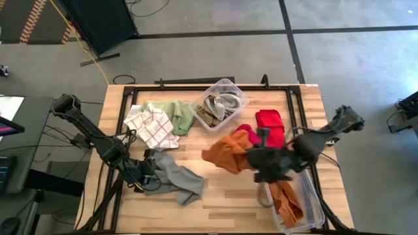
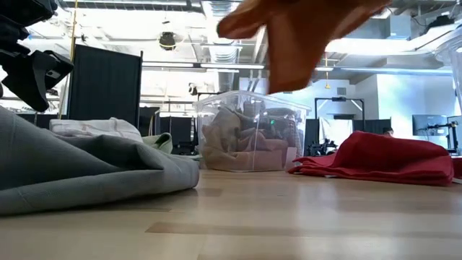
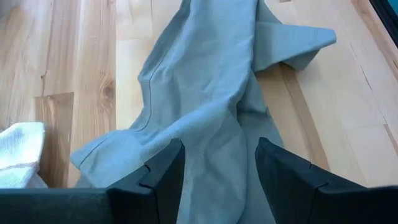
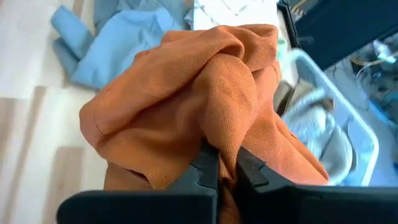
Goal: Sort towels by color in basket
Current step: Put the brown towel into the bottom transparent bin
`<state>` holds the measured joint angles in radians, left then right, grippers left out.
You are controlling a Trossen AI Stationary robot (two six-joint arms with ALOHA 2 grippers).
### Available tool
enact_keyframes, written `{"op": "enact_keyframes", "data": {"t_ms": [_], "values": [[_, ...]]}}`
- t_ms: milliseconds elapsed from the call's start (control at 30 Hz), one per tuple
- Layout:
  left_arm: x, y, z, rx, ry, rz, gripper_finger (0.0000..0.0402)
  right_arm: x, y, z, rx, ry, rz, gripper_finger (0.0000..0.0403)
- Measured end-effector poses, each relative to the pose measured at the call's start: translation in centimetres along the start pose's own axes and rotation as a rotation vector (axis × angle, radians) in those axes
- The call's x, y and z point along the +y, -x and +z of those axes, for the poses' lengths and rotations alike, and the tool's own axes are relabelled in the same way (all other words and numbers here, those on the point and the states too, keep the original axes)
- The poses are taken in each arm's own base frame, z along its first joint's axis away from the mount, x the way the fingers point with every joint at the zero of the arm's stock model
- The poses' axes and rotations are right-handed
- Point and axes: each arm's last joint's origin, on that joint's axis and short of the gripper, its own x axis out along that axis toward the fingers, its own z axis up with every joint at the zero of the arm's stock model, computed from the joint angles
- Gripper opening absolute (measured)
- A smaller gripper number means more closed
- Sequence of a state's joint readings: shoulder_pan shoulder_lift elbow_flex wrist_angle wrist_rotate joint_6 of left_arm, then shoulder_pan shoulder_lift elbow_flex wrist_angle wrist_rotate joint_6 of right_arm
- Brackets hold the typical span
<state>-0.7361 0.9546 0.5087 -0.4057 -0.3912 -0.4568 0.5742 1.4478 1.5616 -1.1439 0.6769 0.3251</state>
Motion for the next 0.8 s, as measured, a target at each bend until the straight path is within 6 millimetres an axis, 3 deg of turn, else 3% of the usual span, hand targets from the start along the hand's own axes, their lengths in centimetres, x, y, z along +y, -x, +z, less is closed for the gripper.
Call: {"op": "enact_keyframes", "data": {"t_ms": [333,533,667,800], "values": [[0.0,0.0,0.0,0.000,0.000,0.001,0.0185,-0.7,6.7,-5.7,0.193,-0.202,0.078,0.0033],[0.0,0.0,0.0,-0.009,0.001,0.017,0.0185,-0.5,10.2,-7.5,0.187,-0.314,0.245,0.0033],[0.1,0.0,0.0,-0.011,0.009,0.021,0.0185,0.4,11.6,-8.7,0.245,-0.348,0.334,0.0033],[0.1,0.0,0.0,-0.014,0.016,0.026,0.0185,1.8,11.3,-10.3,0.383,-0.383,0.342,0.0033]]}}
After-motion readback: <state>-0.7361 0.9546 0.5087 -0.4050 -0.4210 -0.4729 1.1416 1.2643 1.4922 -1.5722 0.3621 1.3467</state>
